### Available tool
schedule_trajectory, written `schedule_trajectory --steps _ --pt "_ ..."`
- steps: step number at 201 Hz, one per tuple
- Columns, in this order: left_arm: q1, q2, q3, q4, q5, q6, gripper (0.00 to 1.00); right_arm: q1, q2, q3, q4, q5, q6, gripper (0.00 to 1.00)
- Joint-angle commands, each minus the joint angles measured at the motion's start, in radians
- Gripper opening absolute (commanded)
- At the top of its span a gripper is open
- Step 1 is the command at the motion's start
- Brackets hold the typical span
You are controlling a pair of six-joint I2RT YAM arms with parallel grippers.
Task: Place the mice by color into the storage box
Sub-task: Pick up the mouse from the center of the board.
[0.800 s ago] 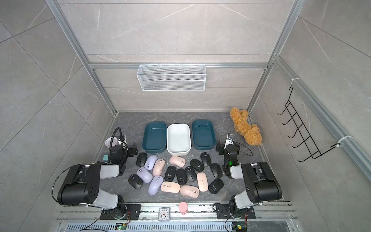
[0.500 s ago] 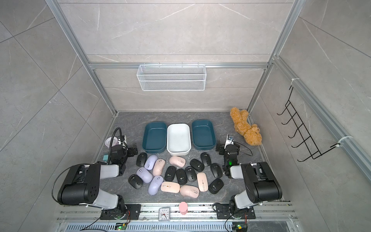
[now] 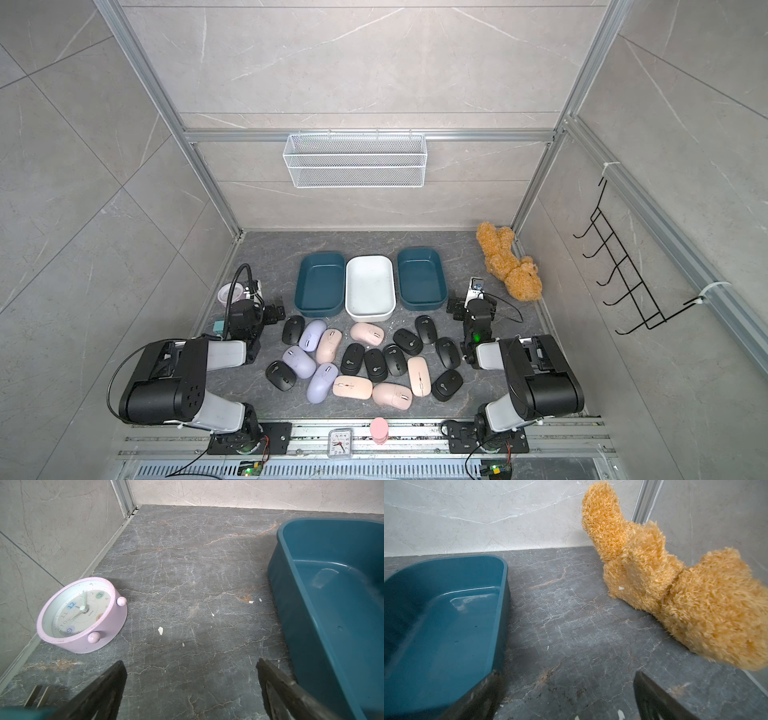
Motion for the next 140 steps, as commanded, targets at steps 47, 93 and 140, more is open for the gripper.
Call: schedule_trajectory --steps 47,93,140 --pt "0.000 0.003 0.004 0.045 -0.009 -0.013 1.00 0.005 0.011 0.002 0.027 0.015 0.010 1.00" --pt "0.001 0.004 0.006 0.043 -0.007 -0.013 1.00 0.005 0.011 0.003 0.025 0.013 0.010 1.00" --pt "-0.004 -0.002 -0.002 0.054 -0.030 -0.009 0.86 0.004 0.008 -0.002 0.033 0.015 0.009 0.92"
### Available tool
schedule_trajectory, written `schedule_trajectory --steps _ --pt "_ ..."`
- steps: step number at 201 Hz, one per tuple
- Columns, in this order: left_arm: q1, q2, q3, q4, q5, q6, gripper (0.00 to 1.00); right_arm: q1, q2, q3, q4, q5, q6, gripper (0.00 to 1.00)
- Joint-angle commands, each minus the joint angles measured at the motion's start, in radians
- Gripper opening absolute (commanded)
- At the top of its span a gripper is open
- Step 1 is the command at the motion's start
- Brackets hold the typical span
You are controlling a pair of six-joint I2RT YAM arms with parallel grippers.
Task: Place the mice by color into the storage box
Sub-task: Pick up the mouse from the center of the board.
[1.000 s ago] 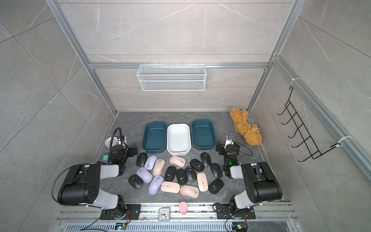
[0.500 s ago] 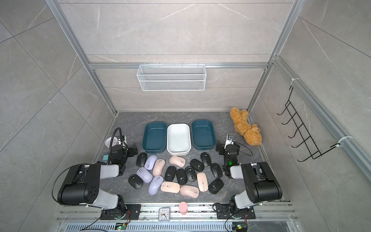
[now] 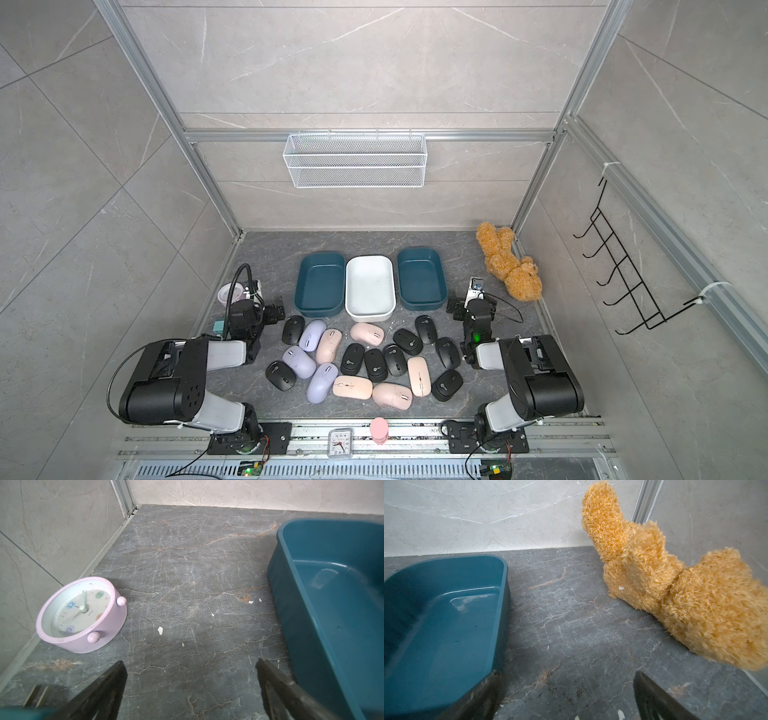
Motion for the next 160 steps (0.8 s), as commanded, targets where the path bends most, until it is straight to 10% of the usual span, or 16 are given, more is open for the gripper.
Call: schedule_trajectory --steps 1,78,160 --pt "-0.006 -0.003 -0.002 0.055 -0.034 -0.008 0.85 0.004 0.007 -0.003 0.036 0.016 0.008 0.91" --pt "-0.361 -0.386 0.374 -0.765 -0.532 -0.096 0.70 0.133 -0.366 0.282 -0.798 0.232 0.194 0.75" --pt "-0.373 -0.415 0.568 -1.185 -0.285 -0.164 0.70 0.350 -0.365 0.467 -1.336 0.105 0.388 0.71"
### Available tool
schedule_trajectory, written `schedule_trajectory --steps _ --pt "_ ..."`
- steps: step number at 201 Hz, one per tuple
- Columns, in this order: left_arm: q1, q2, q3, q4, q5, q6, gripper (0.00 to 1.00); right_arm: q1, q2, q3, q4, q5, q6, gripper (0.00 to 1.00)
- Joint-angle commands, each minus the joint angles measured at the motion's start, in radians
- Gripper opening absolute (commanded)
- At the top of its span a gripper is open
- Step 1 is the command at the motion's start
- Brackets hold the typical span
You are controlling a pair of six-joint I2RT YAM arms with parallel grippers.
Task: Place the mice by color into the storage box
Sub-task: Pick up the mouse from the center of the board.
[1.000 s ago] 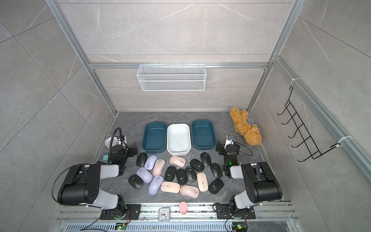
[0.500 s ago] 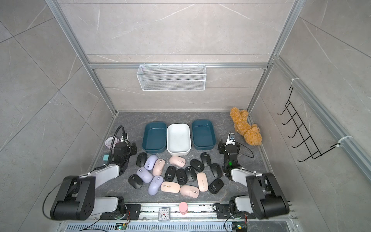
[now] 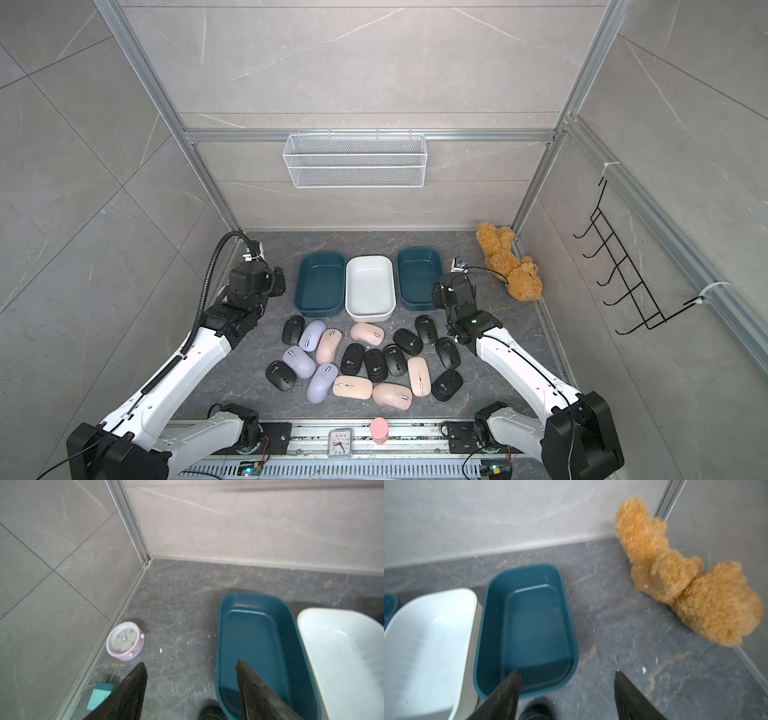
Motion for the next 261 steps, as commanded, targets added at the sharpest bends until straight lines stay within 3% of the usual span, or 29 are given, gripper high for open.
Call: schedule_trajectory --steps 1,44,104,163,261 --pt "0.002 -0.004 0.009 -0.125 0.104 -0.013 0.70 0.029 -0.006 0.028 -0.231 -0.075 0.090 0.71" --pt "0.005 0.010 0.007 -0.134 0.204 0.049 0.71 0.053 -0.038 0.001 -0.373 -0.210 0.133 0.71" --pt "0.006 0.011 -0.064 -0.069 0.359 0.071 0.71 0.059 -0.041 -0.087 -0.446 -0.294 0.227 0.73" --pt "0.006 0.008 -0.081 -0.061 0.367 0.056 0.71 0.058 0.002 -0.142 -0.426 -0.310 0.266 0.77" --pt "0.005 0.011 -0.082 -0.066 0.361 0.064 0.71 0.049 0.094 -0.151 -0.338 -0.228 0.242 0.82"
